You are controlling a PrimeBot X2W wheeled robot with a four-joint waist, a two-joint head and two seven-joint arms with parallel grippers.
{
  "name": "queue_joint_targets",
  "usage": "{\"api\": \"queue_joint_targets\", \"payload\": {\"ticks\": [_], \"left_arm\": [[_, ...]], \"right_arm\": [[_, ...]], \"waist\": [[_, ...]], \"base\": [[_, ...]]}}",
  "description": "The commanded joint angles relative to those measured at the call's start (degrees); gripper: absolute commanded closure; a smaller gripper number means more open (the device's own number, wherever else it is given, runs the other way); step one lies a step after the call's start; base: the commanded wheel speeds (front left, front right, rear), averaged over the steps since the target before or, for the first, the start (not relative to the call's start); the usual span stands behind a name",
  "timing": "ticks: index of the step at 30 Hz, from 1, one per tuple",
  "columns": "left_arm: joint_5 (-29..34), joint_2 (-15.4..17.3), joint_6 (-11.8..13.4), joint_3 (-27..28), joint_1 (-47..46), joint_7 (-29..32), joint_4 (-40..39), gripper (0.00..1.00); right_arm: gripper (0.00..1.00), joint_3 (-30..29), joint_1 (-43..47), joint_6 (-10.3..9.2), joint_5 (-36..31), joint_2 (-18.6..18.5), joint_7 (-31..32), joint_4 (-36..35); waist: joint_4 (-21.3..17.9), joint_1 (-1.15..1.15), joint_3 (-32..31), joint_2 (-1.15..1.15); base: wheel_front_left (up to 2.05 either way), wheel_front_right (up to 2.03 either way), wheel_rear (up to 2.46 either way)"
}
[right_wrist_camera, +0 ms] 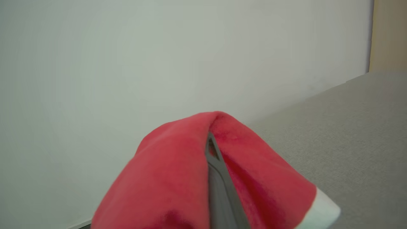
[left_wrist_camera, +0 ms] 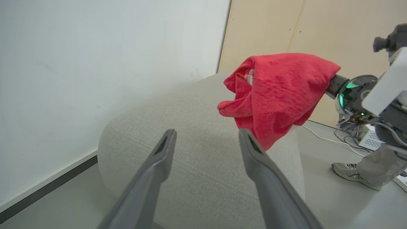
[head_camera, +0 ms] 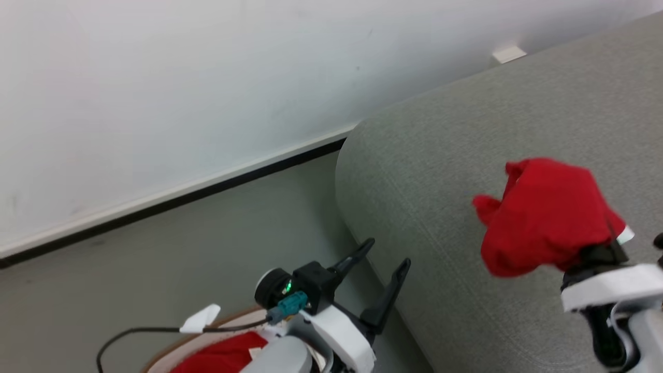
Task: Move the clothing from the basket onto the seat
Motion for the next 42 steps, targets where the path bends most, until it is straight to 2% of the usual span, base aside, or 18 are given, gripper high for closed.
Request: {"api": "queue_joint_targets", "payload": {"ticks": [1, 9, 18, 23, 28, 32, 35, 36, 37, 38, 42], "left_arm": [[0.52, 0.05, -0.2, 0.51, -1.31, -0.04, 0.34, 0.0], [2.83, -0.18, -0.98, 0.89, -6.14, -0.05, 1.75, 0.0], [4.58, -0.09, -0.65, 2.05, -11.84, -0.05, 2.08, 0.0], [5.48, -0.32, 0.43, 2.63, -13.84, -0.04, 1.06, 0.0], [6.09, -0.44, 0.88, 2.91, -14.5, -0.04, 0.53, 0.0], [6.58, -0.47, 1.24, 3.52, -14.95, -0.04, 0.34, 0.0], [6.64, -0.54, 1.21, 4.11, -15.36, -0.05, 0.04, 0.0], [6.53, -0.56, 1.28, 4.36, -15.18, -0.04, -0.08, 0.0], [6.39, -0.58, 1.29, 4.49, -14.94, -0.05, -0.07, 0.0], [6.26, -0.59, 1.21, 4.71, -14.63, -0.04, 0.09, 0.0], [6.25, -0.58, 1.07, 5.25, -13.92, -0.04, 0.24, 0.0]], "right_arm": [[1.0, -1.2, -2.23, -0.12, 1.62, -0.06, 0.65, 1.68], [1.0, -6.64, -18.04, -0.12, 3.15, -3.62, 2.44, 10.53], [1.0, -9.73, -36.49, -0.12, -0.52, -13.9, 3.74, 21.64], [1.0, -10.45, -43.68, -0.12, -4.73, -18.94, 4.1, 30.91], [1.0, -9.16, -47.71, -0.12, -9.63, -21.02, 5.23, 38.88], [1.0, -5.69, -50.52, -0.12, -15.66, -20.79, 11.87, 47.61], [0.86, -4.3, -51.17, -0.12, -18.23, -19.77, 20.54, 50.58], [0.75, -4.33, -51.12, -0.12, -18.08, -19.2, 22.11, 50.83], [0.48, -4.57, -51.12, -0.12, -17.58, -18.72, 23.21, 50.95], [0.0, -4.38, -51.0, -0.12, -17.62, -18.47, 23.98, 51.05], [0.0, -2.89, -50.63, -0.12, -18.76, -17.82, 24.33, 51.05]], "waist": [[1.8, 0.0, 2.37, -0.01], [7.65, 0.0, 10.64, -0.01], [15.89, 0.0, 22.59, -0.01], [20.26, 0.0, 28.36, -0.01], [22.23, 0.0, 31.48, -0.01], [22.83, 0.0, 33.35, -0.01], [23.22, 0.0, 33.31, -0.01], [23.13, 0.0, 33.03, -0.01], [23.0, 0.0, 32.68, -0.01], [22.78, 0.0, 32.16, -0.01], [21.97, 0.0, 30.48, -0.01]], "base": [[0.0, 0.0, 0.0], [0.0, 0.0, 0.0], [0.0, 0.0, 0.0], [0.0, 0.0, 0.0], [0.0, 0.0, 0.0], [0.0, 0.0, 0.0], [0.0, 0.0, 0.0], [0.0, 0.0, 0.0], [0.0, 0.0, 0.0], [0.0, 0.0, 0.0], [0.0, 0.0, 0.0]]}}
